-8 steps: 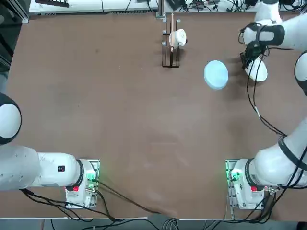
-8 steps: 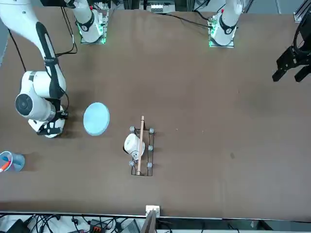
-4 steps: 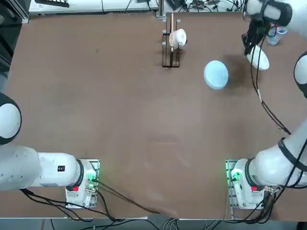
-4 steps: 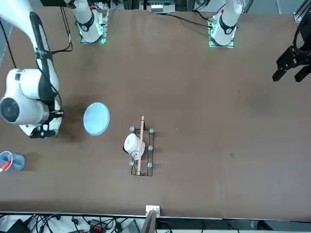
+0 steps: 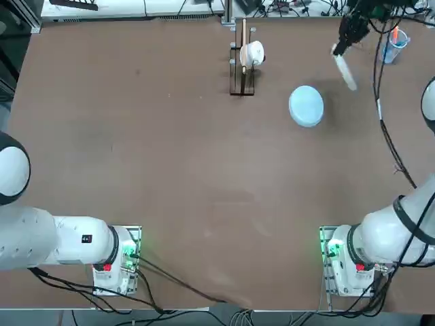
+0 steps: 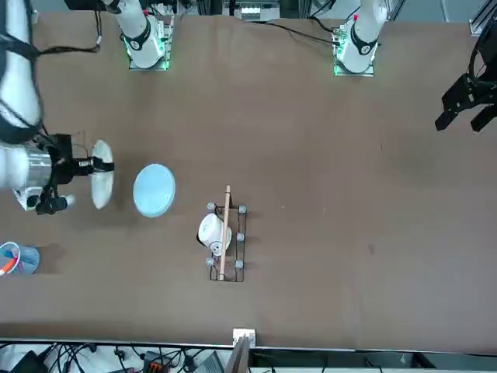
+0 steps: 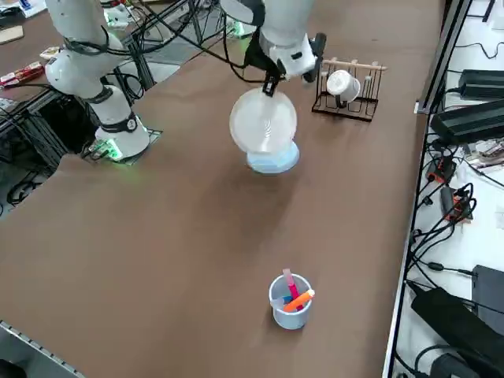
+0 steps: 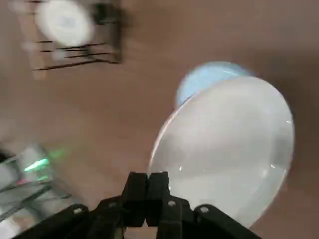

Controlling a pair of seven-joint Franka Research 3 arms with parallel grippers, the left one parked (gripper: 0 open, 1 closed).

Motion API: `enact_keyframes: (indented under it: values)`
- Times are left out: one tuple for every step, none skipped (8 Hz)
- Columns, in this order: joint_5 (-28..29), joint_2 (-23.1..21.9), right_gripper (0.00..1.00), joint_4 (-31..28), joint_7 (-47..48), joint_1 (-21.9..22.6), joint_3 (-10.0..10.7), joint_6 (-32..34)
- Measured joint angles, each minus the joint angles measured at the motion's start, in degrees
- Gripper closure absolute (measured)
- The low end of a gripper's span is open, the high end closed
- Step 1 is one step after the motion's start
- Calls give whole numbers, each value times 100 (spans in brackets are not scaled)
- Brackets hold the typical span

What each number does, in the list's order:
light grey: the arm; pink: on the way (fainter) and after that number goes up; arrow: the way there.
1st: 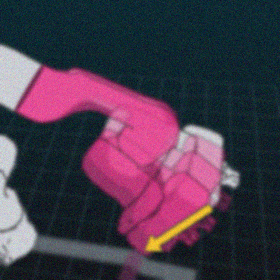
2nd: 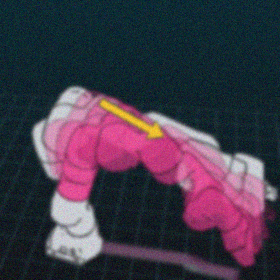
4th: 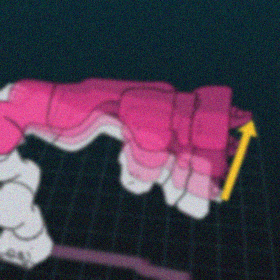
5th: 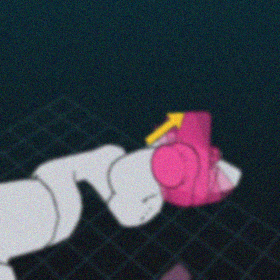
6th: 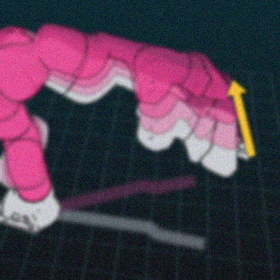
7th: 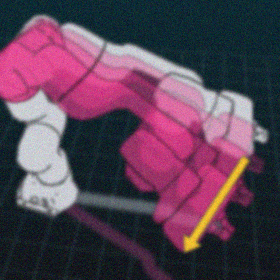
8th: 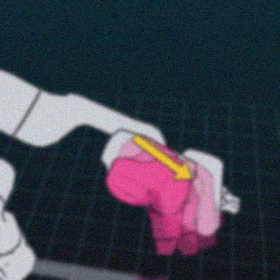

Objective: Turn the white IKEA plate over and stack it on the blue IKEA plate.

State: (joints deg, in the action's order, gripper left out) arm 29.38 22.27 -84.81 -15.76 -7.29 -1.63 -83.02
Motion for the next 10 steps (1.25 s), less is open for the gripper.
enact_keyframes:
  values:
    - [802,20,98,-2,-442,-235,17,258]
    - [1509,52,98,-18,-877,-406,25,512]
    - [2128,88,98,-94,-1326,-481,25,762]
    - [2633,115,98,-283,-1940,-503,23,958]
    - [3046,169,98,-539,-2711,-558,24,1154]
    - [3393,301,98,-777,-3527,-677,26,1474]
    - [3717,522,98,-980,-4313,-835,34,1888]
    - [4001,822,98,-1153,-5002,-996,42,2314]
    - [4205,1186,98,-1260,-5659,-1123,47,2704]
    - [4358,1599,98,-1292,-6377,-1193,48,3056]
